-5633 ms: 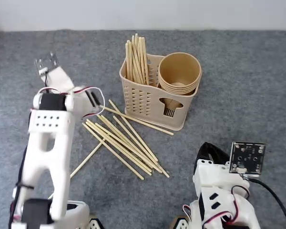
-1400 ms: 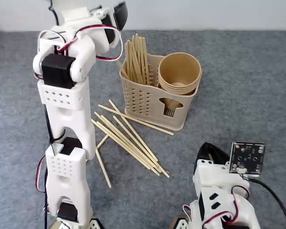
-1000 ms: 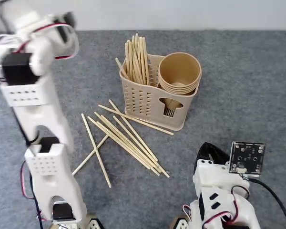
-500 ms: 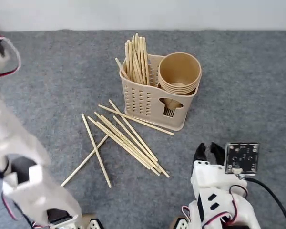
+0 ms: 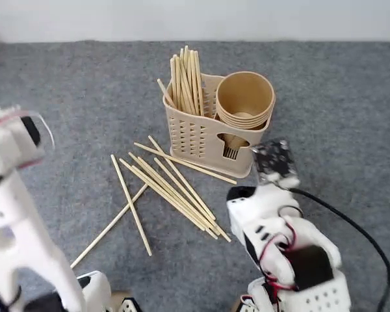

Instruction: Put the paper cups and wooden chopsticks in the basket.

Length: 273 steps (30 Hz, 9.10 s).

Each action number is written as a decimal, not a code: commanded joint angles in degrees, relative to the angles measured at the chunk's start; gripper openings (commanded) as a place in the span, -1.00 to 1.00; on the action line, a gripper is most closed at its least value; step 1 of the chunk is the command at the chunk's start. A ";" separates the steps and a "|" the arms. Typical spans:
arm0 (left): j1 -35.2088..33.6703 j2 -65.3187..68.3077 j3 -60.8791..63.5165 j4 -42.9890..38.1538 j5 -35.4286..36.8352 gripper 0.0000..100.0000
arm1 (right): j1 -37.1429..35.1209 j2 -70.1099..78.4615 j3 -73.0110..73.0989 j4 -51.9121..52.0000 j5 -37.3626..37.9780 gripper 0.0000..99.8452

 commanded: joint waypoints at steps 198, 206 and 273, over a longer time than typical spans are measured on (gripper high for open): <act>-9.85 -37.98 80.57 -34.02 -12.13 -0.97 | -17.98 102.55 -59.43 -4.70 13.36 -0.95; -9.85 -37.98 80.57 -34.02 -12.13 -0.97 | -20.97 96.22 -59.43 -4.62 13.36 -0.98; -9.85 -37.98 80.66 -34.02 -12.13 -0.97 | -6.02 45.23 -45.45 -35.03 4.57 -0.68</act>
